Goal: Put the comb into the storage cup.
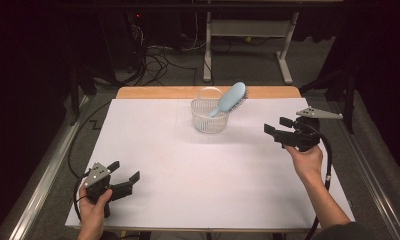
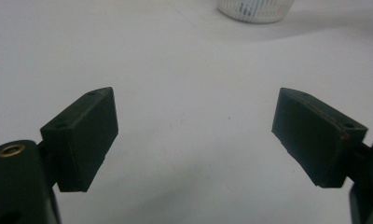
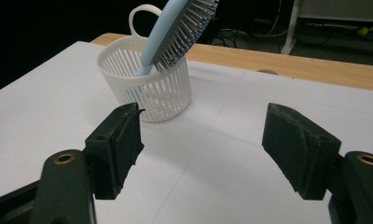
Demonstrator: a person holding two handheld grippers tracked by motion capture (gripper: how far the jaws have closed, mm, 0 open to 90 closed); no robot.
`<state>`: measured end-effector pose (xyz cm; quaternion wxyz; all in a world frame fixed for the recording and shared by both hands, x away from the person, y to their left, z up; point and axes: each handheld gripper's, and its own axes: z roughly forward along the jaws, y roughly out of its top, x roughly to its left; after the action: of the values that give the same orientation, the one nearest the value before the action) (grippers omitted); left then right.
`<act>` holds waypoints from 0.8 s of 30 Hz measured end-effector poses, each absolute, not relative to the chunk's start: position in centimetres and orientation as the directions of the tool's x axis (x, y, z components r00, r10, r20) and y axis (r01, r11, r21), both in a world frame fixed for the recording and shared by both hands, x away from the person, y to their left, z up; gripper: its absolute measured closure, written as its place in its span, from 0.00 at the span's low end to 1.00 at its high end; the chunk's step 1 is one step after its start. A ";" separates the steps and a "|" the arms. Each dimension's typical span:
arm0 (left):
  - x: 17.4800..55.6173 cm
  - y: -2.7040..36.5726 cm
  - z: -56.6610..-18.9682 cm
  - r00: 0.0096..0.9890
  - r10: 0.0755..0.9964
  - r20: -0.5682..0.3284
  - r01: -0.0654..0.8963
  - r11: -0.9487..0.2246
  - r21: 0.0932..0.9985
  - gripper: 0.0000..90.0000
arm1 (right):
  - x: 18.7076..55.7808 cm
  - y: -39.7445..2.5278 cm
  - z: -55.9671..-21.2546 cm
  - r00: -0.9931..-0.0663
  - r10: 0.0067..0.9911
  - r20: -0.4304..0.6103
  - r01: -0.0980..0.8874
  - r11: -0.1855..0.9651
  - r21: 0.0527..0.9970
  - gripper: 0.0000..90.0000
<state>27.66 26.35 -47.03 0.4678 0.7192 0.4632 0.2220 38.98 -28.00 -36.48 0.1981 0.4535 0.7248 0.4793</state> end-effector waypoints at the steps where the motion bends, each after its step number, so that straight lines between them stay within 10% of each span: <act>1: 27.7 26.3 -47.0 0.472 0.874 -0.113 0.458 -0.134 0.879 0.17 | 38.9 -28.0 -36.5 -0.510 0.847 0.149 0.467 0.127 0.875 0.32; 24: 27.6 26.3 -47.0 0.476 0.872 -0.113 0.458 -0.135 0.879 0.17 | 37.6 -28.6 -36.3 -0.515 0.845 0.141 0.443 0.122 0.888 0.30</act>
<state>27.64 26.31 -47.02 0.4682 0.7202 0.4616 0.2213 37.61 -28.63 -36.30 0.2058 0.4473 0.7202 0.4887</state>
